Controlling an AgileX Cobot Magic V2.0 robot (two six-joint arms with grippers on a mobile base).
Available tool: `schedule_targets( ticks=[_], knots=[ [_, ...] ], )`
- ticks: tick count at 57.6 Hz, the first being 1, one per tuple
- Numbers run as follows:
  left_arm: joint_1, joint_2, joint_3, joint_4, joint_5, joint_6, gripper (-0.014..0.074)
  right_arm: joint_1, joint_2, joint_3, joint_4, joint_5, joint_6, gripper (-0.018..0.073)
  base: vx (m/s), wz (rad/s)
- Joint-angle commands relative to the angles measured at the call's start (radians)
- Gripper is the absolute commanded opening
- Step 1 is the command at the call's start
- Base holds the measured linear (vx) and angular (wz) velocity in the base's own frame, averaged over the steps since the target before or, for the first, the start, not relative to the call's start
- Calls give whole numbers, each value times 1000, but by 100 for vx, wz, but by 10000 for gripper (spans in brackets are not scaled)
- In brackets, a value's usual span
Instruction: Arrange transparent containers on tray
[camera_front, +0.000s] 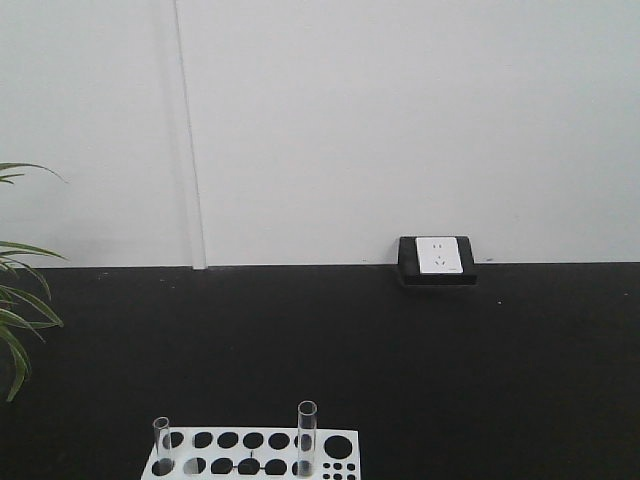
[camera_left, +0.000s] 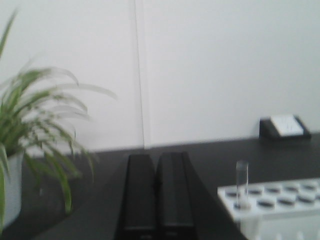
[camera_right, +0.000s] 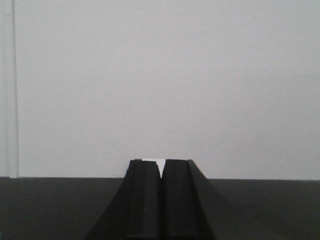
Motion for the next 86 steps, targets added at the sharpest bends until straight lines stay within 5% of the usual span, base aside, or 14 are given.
schedule_targets(
  ticks=[1,9,18,31,64,86],
  knots=[
    [2,-3,14,-7,-203,-11,-8,-5,5,-23,15,-91,11,-11,0,0],
    [2,-2,-98,-7,-176,-11,-8,-5,41,-165,24,18,21,-11,0,0],
    [2,31,-347,-4,-8,9,-8,-5,154,-411,22,183,17,-11,0,0],
    [2,240,-635,28,159,187,-8,-5,371,-622,17,277,17,-11,0,0],
    [2,535,-583,18,219,145,43,-5,652,-618,24,365,17,36,0,0],
    [2,718,-510,20,247,70,282,-5,690,-618,24,365,17,358,0,0]
  ],
)
